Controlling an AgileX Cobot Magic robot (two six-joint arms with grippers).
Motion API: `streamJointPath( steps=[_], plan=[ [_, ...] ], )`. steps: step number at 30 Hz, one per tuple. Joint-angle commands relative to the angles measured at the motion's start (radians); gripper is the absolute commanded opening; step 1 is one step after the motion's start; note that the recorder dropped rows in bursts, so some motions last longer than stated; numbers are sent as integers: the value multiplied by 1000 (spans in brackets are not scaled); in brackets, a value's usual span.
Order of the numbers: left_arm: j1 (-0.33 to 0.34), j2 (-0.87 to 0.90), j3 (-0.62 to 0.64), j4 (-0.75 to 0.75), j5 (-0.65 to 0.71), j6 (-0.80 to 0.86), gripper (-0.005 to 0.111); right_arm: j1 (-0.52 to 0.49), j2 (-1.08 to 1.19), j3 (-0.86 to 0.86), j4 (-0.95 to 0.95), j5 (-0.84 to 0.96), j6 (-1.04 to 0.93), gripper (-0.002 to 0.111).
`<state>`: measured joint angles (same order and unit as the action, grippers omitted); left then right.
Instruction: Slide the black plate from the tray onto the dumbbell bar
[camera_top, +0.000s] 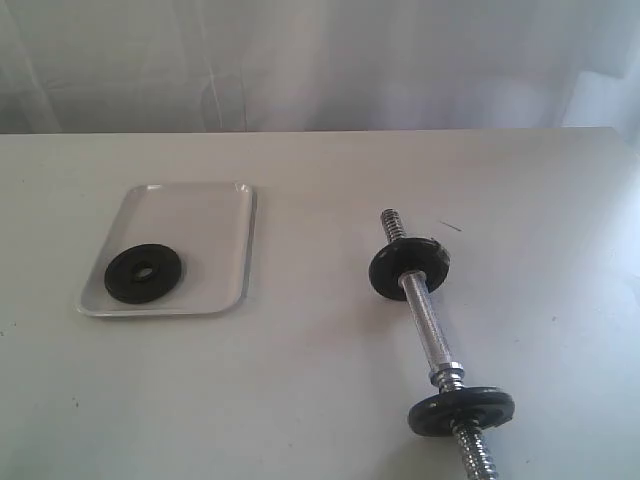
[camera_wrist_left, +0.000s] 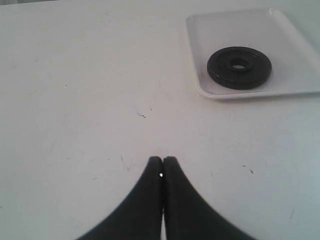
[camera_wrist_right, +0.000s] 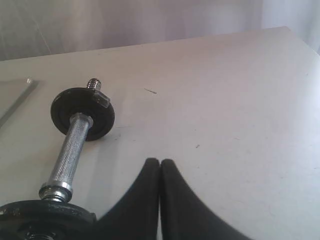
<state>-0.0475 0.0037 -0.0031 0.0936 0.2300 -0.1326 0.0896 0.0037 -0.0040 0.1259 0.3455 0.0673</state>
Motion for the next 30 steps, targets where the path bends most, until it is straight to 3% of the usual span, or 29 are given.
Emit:
streamJointPath(
  steps=[1,30],
  plan=[
    [0,-4,3,-7,3,1,0,2,-4,4,-2,-2,3,0],
    [0,-4,3,-7,3,1,0,2,-4,4,-2,-52,3,0]
  ],
)
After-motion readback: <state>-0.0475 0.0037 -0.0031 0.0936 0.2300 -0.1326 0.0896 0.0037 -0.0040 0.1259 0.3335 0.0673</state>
